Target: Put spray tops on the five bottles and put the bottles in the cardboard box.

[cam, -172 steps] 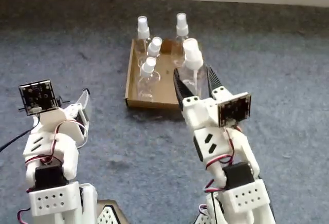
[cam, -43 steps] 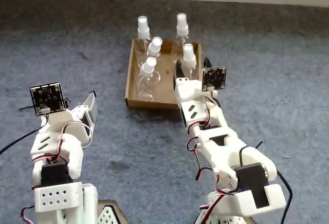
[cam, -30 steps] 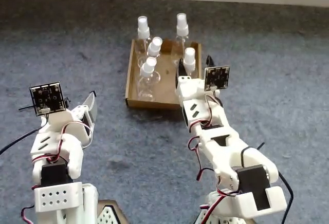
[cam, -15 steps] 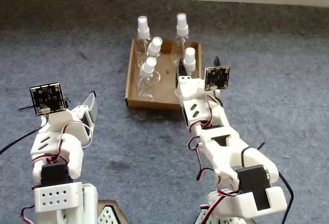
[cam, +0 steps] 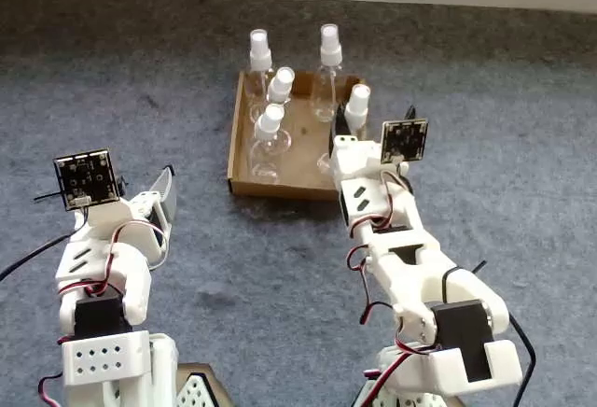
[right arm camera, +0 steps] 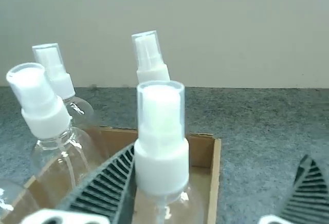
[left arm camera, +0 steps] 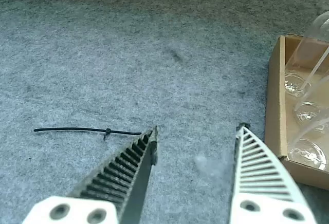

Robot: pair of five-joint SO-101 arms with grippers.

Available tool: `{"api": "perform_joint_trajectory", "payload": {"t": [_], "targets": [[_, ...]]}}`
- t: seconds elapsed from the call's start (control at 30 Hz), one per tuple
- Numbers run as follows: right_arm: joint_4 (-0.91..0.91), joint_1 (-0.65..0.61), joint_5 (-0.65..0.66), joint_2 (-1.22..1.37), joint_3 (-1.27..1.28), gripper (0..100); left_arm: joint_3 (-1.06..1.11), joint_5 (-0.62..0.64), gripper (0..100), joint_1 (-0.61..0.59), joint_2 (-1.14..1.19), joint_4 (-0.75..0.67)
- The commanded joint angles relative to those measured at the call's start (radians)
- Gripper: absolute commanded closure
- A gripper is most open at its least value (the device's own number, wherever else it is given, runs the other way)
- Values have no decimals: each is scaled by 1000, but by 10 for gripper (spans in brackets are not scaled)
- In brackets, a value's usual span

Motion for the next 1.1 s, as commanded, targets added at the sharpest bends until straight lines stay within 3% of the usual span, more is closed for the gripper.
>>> {"api": "perform_joint_trajectory", "payload": {"t": [0.0,0.73,1.07], "targets": [[-12,12,12,-53,-51,626,-10,6,776,24,-13,-21],[179,8,14,-239,-53,623,-8,6,776,24,-13,-21],[335,7,8,-239,-213,623,-8,6,776,24,-13,-21]]}}
